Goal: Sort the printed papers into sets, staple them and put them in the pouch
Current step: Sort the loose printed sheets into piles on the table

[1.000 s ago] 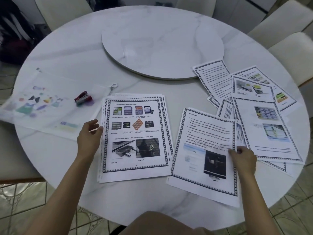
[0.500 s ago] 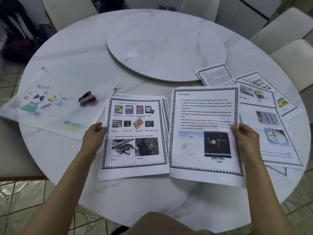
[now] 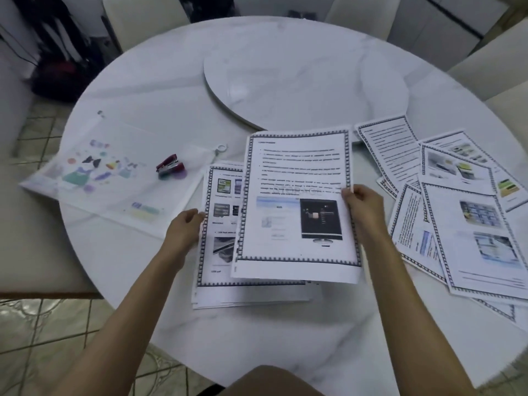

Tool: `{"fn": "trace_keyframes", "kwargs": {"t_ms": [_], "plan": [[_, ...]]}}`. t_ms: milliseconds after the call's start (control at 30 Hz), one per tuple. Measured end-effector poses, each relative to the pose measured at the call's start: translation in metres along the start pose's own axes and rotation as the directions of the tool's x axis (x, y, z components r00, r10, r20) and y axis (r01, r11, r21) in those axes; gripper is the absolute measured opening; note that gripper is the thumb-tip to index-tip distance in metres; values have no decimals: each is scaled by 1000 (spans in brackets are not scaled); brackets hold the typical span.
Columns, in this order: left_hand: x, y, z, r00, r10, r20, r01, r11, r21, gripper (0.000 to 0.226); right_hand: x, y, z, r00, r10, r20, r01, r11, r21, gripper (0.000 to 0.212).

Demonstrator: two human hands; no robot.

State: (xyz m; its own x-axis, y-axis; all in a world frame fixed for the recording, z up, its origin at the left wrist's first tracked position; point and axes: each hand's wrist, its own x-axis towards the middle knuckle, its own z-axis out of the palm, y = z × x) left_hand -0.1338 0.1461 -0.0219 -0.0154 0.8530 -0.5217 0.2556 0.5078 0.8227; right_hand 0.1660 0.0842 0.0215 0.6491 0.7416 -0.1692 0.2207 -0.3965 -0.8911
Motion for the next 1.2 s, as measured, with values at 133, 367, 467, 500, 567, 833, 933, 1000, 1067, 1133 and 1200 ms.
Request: {"fn": "trace_keyframes", "kwargs": {"t_ms": [133, 367, 467, 500, 567, 833, 933, 1000, 1067, 1133, 1200], "plan": [[4, 0, -2, 999, -31, 10, 31, 999, -30, 27, -8, 16, 40, 997, 33, 71, -27, 995, -91, 16], [12, -1, -2, 997, -35, 64, 37, 999, -31, 21, -27, 34, 80, 999, -8, 40, 23, 921, -388, 28], [16, -1, 3, 997, -23, 68, 23, 1000, 14, 18, -33, 35, 85, 997, 58, -44, -72, 883, -464, 47], [15, 1, 6, 997, -19, 76, 16, 999, 40, 19, -34, 34, 86, 995, 90, -33, -95, 884, -458, 53], [15, 5, 13, 997, -14, 80, 5, 995, 103, 33, -34, 31, 88, 986, 167, -3, -153, 895, -420, 60], [-1, 2, 34, 994, 102, 45, -109, 975, 194, 28, -27, 42, 79, 971, 211, 110, -180, 953, -242, 22], [-14, 0, 39, 975, 215, 57, -222, 960, 171, 24, -36, 38, 67, 984, 98, 151, -87, 993, -79, 19], [-23, 6, 41, 949, 311, 56, -316, 937, 151, 23, -40, 34, 57, 991, 9, 136, -6, 1000, -23, 18], [-35, 20, 43, 904, 426, 37, -427, 895, 125, 19, -41, 25, 47, 990, -98, 104, 96, 995, 21, 14], [-49, 41, 46, 838, 546, 5, -545, 835, 77, 19, -42, 10, 34, 975, -217, 38, 214, 975, 64, 10], [-64, 61, 48, 777, 629, -31, -629, 777, 15, 18, -44, -10, 21, 951, -305, -41, 308, 945, 106, 10]]}}
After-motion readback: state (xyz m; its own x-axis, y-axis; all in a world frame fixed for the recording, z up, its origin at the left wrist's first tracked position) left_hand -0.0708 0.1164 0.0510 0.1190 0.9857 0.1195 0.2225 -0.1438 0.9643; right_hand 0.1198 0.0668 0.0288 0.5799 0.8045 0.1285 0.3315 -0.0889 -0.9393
